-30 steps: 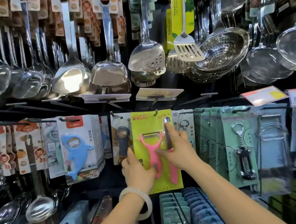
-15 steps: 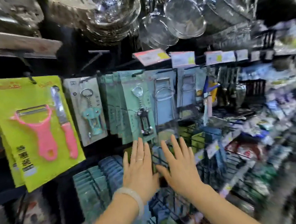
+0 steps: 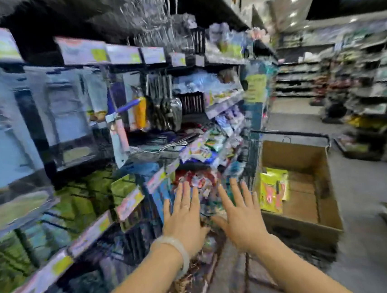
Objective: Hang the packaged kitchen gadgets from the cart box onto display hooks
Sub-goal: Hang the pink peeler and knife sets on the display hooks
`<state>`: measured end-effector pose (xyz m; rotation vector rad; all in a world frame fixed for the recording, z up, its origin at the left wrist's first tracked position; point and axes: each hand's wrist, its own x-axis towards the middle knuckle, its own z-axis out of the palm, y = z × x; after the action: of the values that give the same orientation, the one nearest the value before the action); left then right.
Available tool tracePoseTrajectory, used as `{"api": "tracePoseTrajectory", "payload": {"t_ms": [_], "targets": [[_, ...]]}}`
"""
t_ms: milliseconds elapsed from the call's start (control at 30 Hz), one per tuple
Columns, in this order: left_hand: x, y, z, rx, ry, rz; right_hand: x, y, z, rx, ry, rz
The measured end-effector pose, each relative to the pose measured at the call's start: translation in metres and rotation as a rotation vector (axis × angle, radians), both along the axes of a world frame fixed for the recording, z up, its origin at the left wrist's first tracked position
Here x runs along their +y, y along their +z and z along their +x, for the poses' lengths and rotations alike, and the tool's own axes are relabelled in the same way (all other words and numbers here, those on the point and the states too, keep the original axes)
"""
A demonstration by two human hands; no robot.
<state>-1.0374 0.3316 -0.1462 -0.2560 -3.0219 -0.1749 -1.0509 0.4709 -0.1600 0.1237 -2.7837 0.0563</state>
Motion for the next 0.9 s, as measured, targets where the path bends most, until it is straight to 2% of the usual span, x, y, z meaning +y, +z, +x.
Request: {"api": "tracePoseTrajectory", "payload": {"t_ms": [167,433,500,733,900], "targets": [[0.082,-0.021,-0.053,-0.022,-0.092,0.006,0.084,-0.021,-0.037,-0.109,-0.136,-0.024],[0.175,-0.06,-0.135,-0.139,-0.221,-0.015,0.173,-0.058,-0.109,-0.175,-0.193,-0.121],[0.193,-0.068,-0.166,-0.157,-0.253,-0.016,0.192,-0.074,-0.136,-0.22,-0.16,-0.129],[0.248,-0.087,-0.297,-0.191,-0.358,-0.02,0.251,-0.098,-0.245,-0.282,-0.315,-0.152],[0.278,-0.103,-0.378,-0.203,-0.4,-0.025,0.283,-0.117,-0.313,-0.24,-0.427,-0.196]]}}
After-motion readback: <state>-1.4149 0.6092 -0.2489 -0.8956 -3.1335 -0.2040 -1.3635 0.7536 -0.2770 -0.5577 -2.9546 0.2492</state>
